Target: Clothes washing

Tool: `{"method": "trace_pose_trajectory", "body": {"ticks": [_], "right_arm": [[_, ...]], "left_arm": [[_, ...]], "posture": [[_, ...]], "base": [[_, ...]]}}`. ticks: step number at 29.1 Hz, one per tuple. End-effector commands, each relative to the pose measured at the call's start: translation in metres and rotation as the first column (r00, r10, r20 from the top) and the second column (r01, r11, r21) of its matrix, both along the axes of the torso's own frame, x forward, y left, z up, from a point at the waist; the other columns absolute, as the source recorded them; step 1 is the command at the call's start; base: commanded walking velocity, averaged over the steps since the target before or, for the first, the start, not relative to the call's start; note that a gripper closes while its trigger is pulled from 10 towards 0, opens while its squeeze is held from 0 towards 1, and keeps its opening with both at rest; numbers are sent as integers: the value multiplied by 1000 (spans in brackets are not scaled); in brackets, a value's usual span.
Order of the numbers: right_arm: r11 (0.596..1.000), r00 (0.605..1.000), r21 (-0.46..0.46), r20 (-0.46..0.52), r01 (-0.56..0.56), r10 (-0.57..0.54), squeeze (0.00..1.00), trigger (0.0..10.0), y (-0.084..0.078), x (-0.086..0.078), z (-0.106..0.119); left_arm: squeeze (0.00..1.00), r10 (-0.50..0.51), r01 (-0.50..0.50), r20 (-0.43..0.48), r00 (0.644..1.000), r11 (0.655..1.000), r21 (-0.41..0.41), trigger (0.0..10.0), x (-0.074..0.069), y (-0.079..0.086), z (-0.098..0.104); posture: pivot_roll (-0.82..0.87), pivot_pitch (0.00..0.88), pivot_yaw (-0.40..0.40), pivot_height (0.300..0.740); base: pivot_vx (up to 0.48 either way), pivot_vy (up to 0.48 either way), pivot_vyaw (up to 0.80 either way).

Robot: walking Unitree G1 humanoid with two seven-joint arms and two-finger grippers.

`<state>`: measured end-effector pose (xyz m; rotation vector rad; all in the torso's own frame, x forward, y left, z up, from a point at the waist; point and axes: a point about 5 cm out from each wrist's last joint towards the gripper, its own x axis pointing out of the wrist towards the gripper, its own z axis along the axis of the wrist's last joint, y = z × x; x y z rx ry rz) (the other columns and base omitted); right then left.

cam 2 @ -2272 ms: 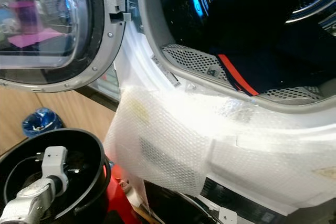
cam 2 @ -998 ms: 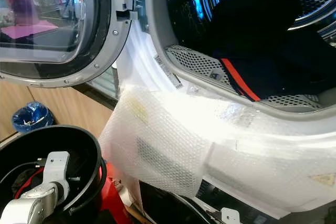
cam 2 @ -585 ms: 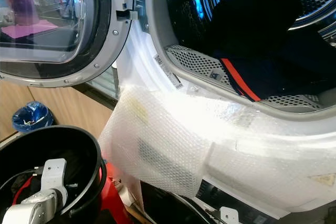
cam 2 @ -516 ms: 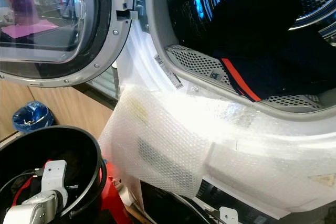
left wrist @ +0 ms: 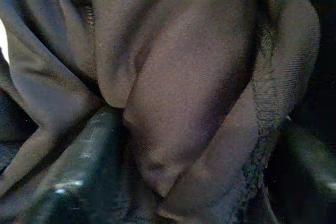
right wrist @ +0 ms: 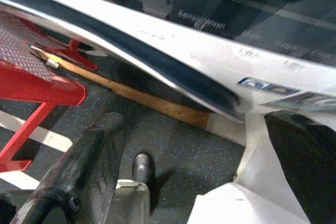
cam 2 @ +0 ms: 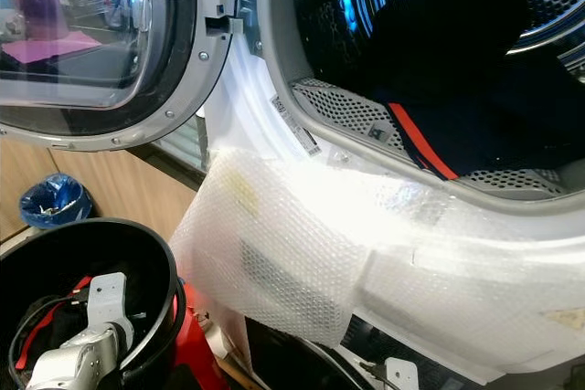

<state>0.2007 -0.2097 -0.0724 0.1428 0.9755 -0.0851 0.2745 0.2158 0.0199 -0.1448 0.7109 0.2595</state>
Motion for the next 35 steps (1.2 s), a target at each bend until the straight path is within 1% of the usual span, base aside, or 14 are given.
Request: {"method": "trace_pose_trajectory", "body": {"ticks": [1,6,9,14,15,17,19,21,22,23,25,27,30,35], "right_arm": [[1000,1000,-13,3,10,-10,0,10000,-9,3,3],[999,1000,-37,13,2,-2,0,10000,-19,9,9],[999,1000,-46,24,12,-11,0,10000,-24,12,12],[999,1000,-36,22,23,-22,0,10000,-22,11,11],[1000,1000,-26,14,9,-9,0,10000,-15,10,9],[1000,1000,2,7,-8,8,0,10000,-8,10,7],[1000,1000,10,-4,-19,19,0,10000,-4,9,6],[995,993,-40,-79,-87,84,0,10000,-3,-2,-1],[995,993,-40,-79,-87,84,0,10000,-3,-2,-1],[980,975,-97,-155,-173,157,0,10000,-3,-13,-7],[968,955,-128,-231,-217,183,0,10000,-6,-29,-14],[974,950,-118,-268,-195,158,0,10000,-7,-44,-20],[980,945,-92,-294,-175,141,0,10000,-2,-56,-25],[981,941,-78,-306,-179,147,0,10000,6,-61,-28]], "left_arm": [[0,-8,8,-14,1000,999,-31,0,-1,-11,-7],[0,0,0,-11,1000,998,-70,0,-2,-23,-14],[0,12,-12,2,1000,997,-75,0,-1,-25,-13],[0,43,-42,14,999,997,-59,0,-3,-16,-12],[0,72,-72,28,997,997,-34,0,-6,-5,-7],[0,112,-111,38,993,994,-18,0,-10,4,-3],[0,119,-119,47,992,993,-14,0,-11,7,1],[0,135,-135,61,989,991,-1,0,-13,13,5],[0,135,-135,61,989,991,-1,0,-13,13,5],[0,151,-152,78,986,988,10,0,-14,17,9],[0,160,-163,101,982,986,20,0,-14,20,16],[0,152,-157,103,983,987,40,0,-17,24,22],[0,144,-150,92,985,987,55,0,-22,29,26],[0,151,-155,64,986,986,54,0,-31,33,26]], "posture": [[60,0,-172,740],[64,0,-198,740],[65,0,-203,740],[103,0,-201,740],[118,0,-185,740],[118,0,-169,740],[117,0,-154,740],[108,0,-136,740],[108,0,-136,740],[106,0,-123,740],[113,0,-113,740],[133,0,-96,740],[143,0,-73,740],[149,0,-55,740]], "base": [[0,0,0],[0,0,0],[0,0,0],[0,0,0],[0,0,0],[0,0,0],[0,0,0],[0,0,0],[0,0,0],[0,0,0],[0,0,0],[0,0,0],[0,0,0],[0,0,0]]}}
